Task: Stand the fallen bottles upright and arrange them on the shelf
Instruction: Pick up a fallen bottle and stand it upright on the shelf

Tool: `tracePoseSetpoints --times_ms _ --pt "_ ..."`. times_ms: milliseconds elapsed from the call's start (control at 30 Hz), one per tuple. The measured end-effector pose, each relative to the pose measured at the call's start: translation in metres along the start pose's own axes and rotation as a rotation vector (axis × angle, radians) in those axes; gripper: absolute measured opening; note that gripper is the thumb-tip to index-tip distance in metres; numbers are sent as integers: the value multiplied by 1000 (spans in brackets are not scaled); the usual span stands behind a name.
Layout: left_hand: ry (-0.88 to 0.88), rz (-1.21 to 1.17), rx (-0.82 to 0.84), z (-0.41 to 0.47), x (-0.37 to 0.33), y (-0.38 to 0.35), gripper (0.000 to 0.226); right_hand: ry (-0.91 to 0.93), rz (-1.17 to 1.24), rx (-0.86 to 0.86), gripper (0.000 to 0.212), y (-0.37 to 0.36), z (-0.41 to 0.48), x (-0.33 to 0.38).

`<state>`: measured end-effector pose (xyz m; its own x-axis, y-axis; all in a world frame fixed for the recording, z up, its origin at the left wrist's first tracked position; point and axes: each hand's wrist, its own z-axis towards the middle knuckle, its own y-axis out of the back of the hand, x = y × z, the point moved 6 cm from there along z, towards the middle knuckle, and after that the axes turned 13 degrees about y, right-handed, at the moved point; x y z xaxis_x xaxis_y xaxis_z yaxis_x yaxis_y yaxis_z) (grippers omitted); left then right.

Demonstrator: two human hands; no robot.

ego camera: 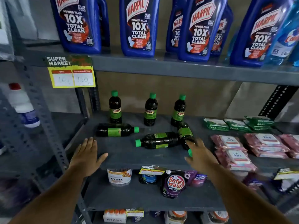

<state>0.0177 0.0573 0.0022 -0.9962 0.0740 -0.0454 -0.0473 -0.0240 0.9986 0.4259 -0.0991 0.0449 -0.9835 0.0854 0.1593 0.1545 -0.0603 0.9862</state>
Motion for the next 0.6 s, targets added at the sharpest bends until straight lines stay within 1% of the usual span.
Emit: tracePoseSetpoints --times_ms 100,200,267,333,433,467,500,567,600 --pt "32 -41 57 17 6 -13 96 -47 24 9 71 -11 5 -3" --pt "48 -98 33 20 7 -19 108 -51 -1 -19 68 -18 9 -4" --pt "62 -100 19 20 9 -20 113 -29 25 -54 66 -17 12 -7" --pt "58 -93 8 19 8 -21 115 -11 43 -144 62 -5 11 -8" --pt "46 -96 0 18 9 -22 114 37 -15 -375 51 30 13 -2" --pt "43 -102 -7 17 10 -22 114 36 -51 -427 48 46 15 1" --pt "39 -114 -11 17 9 -22 113 27 -86 -463 43 61 17 2" --pt "35 -138 -12 17 10 -23 113 5 -82 -528 31 89 25 0" --pt "33 -147 -15 17 10 -23 112 -3 -64 -554 30 102 30 -1"
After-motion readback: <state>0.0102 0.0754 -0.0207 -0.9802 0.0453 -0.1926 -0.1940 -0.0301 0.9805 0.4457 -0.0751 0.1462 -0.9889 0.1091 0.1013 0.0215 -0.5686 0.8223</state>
